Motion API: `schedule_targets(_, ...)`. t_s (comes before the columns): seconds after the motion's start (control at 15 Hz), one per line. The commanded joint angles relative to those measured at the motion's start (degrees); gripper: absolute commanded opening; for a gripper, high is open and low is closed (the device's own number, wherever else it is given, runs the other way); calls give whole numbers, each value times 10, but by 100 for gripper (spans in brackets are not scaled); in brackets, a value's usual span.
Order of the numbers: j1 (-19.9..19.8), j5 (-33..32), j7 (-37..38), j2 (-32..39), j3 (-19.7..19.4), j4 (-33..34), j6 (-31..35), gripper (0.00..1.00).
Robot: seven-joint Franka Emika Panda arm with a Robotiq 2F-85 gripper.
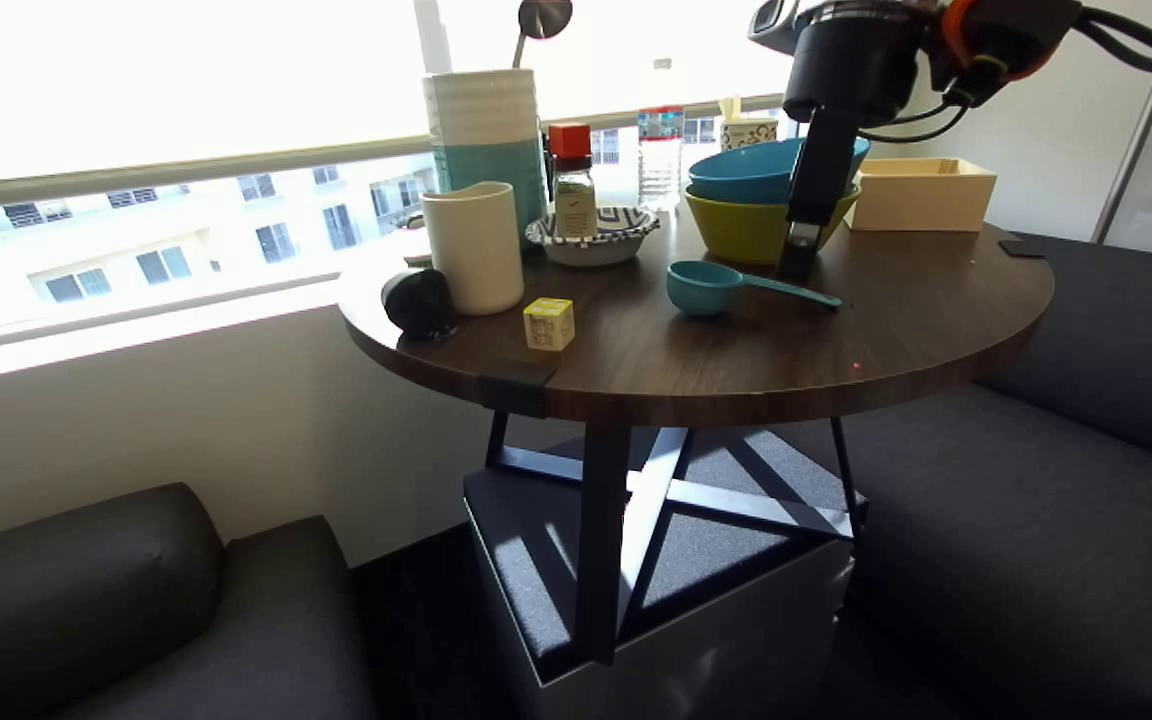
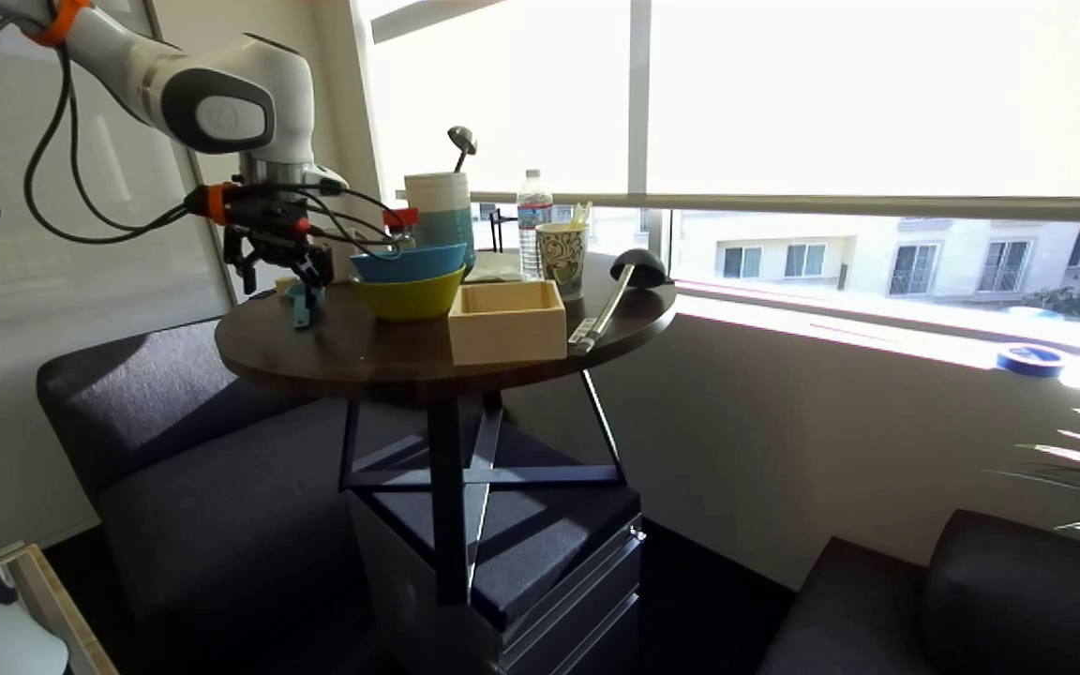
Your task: Turn the scoop upside down
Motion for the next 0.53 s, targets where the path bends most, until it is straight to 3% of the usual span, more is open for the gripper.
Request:
schedule_targets(0.0, 9, 23, -27, 17, -4, 5, 7, 100)
schedule_targets(0.47, 8, 15, -15, 12, 3, 7, -11, 100)
